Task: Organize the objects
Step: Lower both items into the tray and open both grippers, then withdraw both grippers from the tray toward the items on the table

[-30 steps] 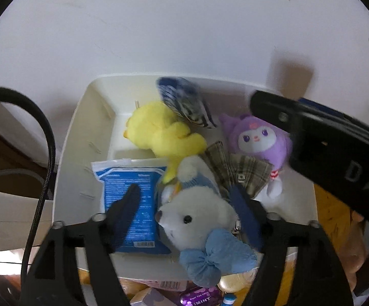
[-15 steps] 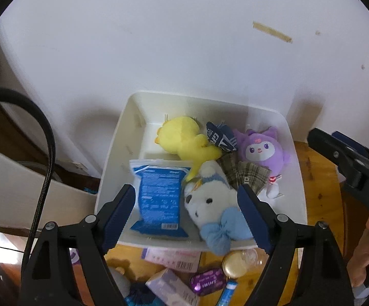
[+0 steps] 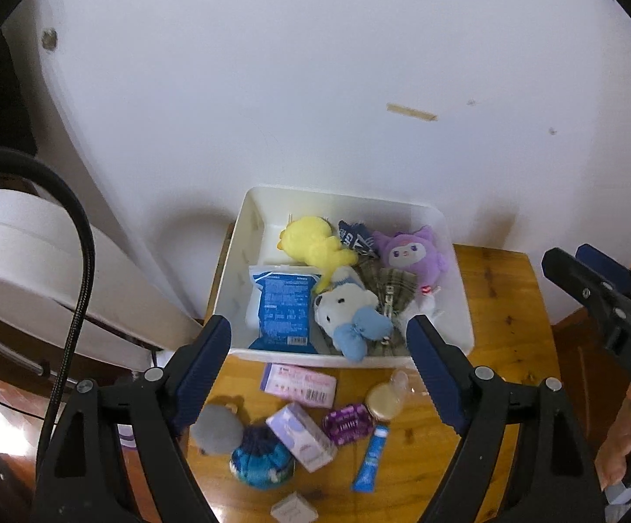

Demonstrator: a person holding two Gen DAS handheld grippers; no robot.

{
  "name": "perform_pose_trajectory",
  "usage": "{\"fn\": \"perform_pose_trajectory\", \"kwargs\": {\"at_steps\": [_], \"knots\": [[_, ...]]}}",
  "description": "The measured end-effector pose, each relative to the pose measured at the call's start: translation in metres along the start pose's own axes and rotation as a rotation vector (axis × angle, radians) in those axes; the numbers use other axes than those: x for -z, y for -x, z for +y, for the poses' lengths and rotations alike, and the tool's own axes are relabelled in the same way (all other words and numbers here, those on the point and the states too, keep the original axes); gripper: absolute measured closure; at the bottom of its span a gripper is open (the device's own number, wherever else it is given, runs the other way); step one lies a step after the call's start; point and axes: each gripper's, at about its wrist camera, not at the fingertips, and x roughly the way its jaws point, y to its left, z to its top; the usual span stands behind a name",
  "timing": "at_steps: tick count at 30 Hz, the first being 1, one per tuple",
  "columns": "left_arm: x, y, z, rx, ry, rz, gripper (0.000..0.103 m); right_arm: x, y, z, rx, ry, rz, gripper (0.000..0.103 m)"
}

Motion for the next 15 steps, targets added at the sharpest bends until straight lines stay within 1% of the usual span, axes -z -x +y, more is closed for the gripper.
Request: {"fn": "perform_pose_trajectory", "kwargs": {"at_steps": [4, 8, 11, 14, 15], "knots": [[0.011, 0.032, -0.005, 0.003, -0.027, -0.026, 0.018, 0.012, 0.036, 0.004, -0.009, 0.012, -0.034, 0.033], [0.026, 0.057, -0.010, -0.006, -0.073, -0.056, 0.017, 0.027, 0.063, 0.010, -0.037, 0.035, -0.059, 0.033], [0.040, 0.072, -0.011, 0.001, -0.100, -0.067, 0.017, 0.040, 0.077, 0.015, -0.066, 0.049, -0.068, 0.033], [0.053, 0.083, -0.009, 0.015, -0.116, -0.068, 0.011, 0.056, 0.087, 0.023, -0.088, 0.075, -0.073, 0.033], [0.057, 0.086, -0.009, 0.020, -0.119, -0.070, 0.011, 0.064, 0.090, 0.026, -0.096, 0.090, -0.074, 0.033]]}}
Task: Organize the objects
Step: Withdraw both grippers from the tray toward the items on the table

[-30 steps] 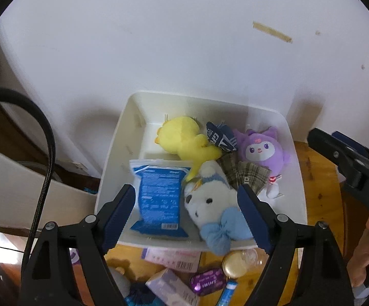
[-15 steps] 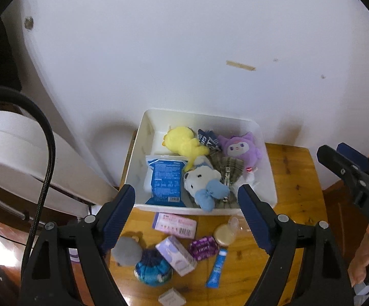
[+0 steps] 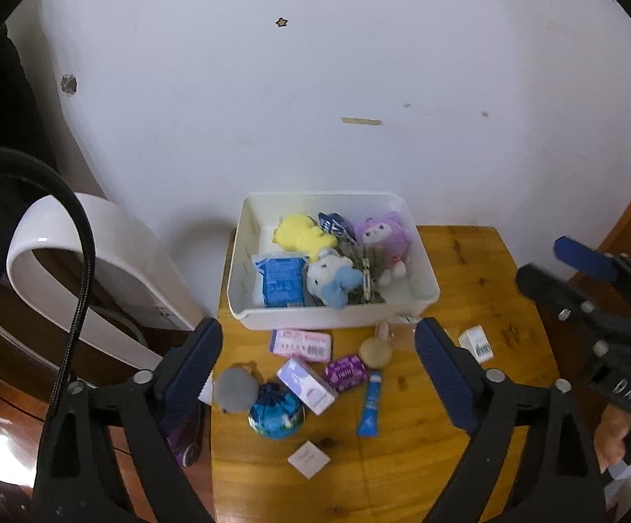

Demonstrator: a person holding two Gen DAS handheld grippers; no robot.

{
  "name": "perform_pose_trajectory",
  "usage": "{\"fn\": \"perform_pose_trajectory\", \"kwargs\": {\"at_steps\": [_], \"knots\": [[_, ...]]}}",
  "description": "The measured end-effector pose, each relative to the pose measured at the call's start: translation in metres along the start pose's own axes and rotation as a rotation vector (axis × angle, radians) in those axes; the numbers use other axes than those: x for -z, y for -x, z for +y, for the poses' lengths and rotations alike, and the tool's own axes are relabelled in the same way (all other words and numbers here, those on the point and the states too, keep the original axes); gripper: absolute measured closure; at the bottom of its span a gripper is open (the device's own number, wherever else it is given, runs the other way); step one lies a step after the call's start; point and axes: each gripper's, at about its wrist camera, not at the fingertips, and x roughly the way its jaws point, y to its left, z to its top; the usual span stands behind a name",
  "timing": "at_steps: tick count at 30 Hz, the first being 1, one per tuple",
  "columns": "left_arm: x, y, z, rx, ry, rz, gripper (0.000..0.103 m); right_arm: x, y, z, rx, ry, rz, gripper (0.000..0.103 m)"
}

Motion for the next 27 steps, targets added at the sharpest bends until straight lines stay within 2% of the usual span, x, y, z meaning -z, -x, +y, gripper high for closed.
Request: {"fn": "perform_pose_trajectory", "kwargs": {"at_steps": [4, 9, 13, 18, 21, 27], "knots": [[0.015, 0.012, 0.004, 0.022, -0.005, -0.006, 0.011, 0.027, 0.005, 0.014, -0.034, 0.047, -0.012, 0.027], [0.033, 0.016, 0.013, 0.045, -0.008, -0.001, 0.010, 0.071, -0.003, 0.033, -0.081, 0.085, -0.005, 0.027], [0.047, 0.007, 0.025, 0.048, -0.004, 0.002, 0.005, 0.110, -0.019, 0.052, -0.120, 0.104, 0.009, 0.027], [0.070, -0.016, 0.045, 0.057, 0.040, 0.012, 0.005, 0.155, -0.053, 0.077, -0.178, 0.121, 0.046, 0.027], [0.084, -0.038, 0.061, 0.074, 0.104, 0.038, 0.005, 0.179, -0.075, 0.094, -0.193, 0.146, 0.077, 0.027], [0.109, -0.090, 0.087, 0.036, 0.195, 0.099, 0.005, 0.213, -0.123, 0.119, -0.187, 0.208, 0.135, 0.027]]}}
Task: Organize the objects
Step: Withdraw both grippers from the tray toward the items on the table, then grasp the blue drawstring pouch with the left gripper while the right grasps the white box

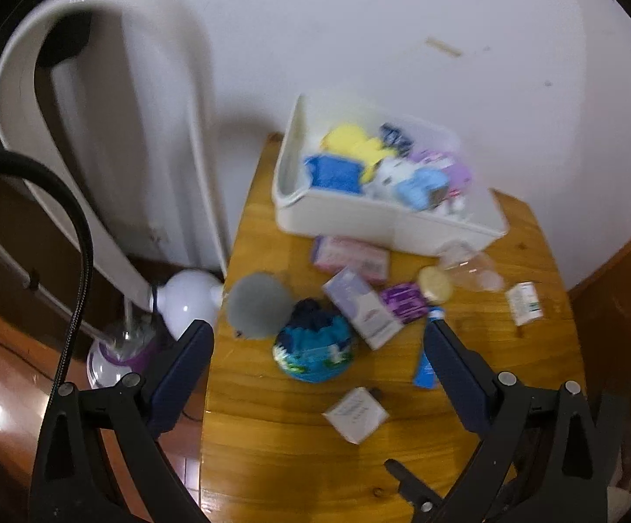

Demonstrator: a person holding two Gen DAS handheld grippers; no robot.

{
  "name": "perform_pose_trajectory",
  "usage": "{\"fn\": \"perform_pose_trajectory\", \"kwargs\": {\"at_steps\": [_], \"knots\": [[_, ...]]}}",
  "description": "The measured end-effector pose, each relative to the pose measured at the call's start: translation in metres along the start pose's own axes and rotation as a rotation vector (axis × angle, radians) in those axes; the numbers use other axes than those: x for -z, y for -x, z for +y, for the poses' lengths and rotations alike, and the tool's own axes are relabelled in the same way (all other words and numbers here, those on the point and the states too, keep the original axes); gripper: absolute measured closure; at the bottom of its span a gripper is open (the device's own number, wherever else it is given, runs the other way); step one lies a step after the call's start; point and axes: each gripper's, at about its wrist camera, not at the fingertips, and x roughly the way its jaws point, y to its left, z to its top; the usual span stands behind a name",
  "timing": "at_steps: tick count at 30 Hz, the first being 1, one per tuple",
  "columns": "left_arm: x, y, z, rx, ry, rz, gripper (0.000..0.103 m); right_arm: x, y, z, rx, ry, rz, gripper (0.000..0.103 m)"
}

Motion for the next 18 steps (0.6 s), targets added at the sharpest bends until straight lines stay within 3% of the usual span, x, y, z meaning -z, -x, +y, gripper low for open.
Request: {"fn": "perform_pose_trajectory", "kwargs": {"at_steps": [6, 11, 12, 16, 18], "knots": [[0.011, -0.050, 0.017, 0.003, 0.064, 0.095, 0.005, 0.009, -0.035, 0.018, 0.023, 0.090, 0.043, 0.027], [0.019, -0.079, 0.015, 0.014, 0.058, 0.162, 0.005, 0.013, -0.050, 0.025, 0.028, 0.125, 0.073, 0.028], [0.021, -0.083, 0.014, 0.015, 0.055, 0.172, 0.005, 0.014, -0.053, 0.026, 0.026, 0.128, 0.075, 0.031], [0.025, -0.094, 0.011, 0.018, 0.052, 0.203, 0.005, 0.016, -0.062, 0.023, 0.002, 0.117, 0.122, 0.060], [0.026, -0.099, 0.010, 0.018, 0.053, 0.216, 0.005, 0.017, -0.062, 0.020, 0.000, 0.104, 0.122, 0.060]]}}
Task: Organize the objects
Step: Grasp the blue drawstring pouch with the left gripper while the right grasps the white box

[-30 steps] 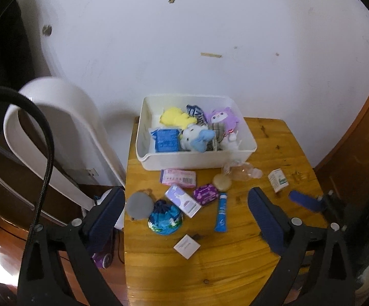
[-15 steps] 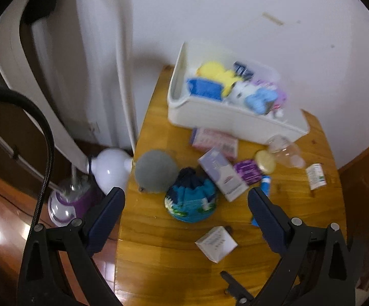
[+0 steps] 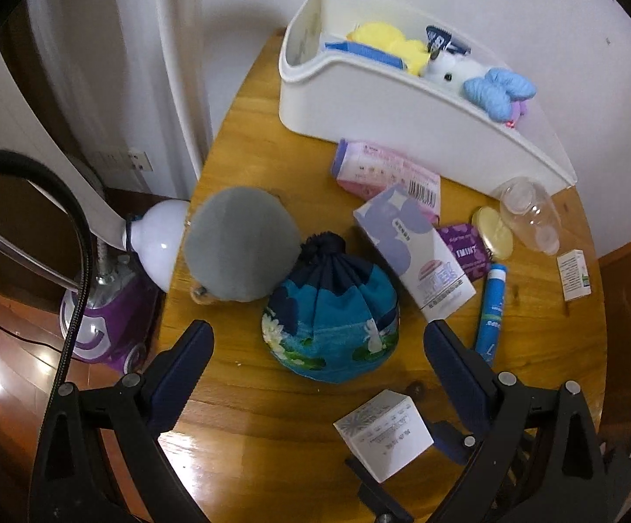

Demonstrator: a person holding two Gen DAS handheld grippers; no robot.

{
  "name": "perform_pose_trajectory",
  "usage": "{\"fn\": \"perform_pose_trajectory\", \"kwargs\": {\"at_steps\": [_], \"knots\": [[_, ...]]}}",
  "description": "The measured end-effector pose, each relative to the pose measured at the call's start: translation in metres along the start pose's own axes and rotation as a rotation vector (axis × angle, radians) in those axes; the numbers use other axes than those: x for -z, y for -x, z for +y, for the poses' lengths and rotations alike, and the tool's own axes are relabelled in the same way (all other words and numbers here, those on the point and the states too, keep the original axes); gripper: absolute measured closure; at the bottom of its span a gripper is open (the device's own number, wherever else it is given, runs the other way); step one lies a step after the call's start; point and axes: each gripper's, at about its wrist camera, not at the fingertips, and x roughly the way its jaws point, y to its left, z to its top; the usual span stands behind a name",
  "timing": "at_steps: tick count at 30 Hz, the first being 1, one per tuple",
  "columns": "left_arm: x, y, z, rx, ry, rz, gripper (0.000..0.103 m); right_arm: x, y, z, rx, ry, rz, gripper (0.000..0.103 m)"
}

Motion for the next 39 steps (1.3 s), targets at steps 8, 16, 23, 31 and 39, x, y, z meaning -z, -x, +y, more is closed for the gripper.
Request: {"fn": "perform_pose_trajectory", "kwargs": {"at_steps": [8, 16, 23, 31, 39], "knots": [[0.000, -0.023, -0.005, -0.018, 0.005, 0.040, 0.005, 0.012, 0.010, -0.008, 0.006, -0.039, -0.008, 0.060], [-0.005, -0.031, -0.001, -0.030, 0.046, 0.042, 0.006, 0.021, 0.018, -0.007, -0.001, -0.036, -0.022, 0.060], [-0.009, -0.035, -0.009, -0.072, 0.025, 0.031, 0.007, 0.023, 0.023, -0.014, -0.023, -0.065, -0.020, 0.061], [-0.008, -0.031, -0.019, -0.104, -0.008, 0.017, 0.026, 0.026, 0.029, -0.022, -0.050, -0.097, -0.012, 0.061], [0.001, -0.020, -0.030, -0.152, -0.054, -0.021, 0.032, 0.034, 0.043, -0.029, -0.060, -0.121, -0.007, 0.061]]}}
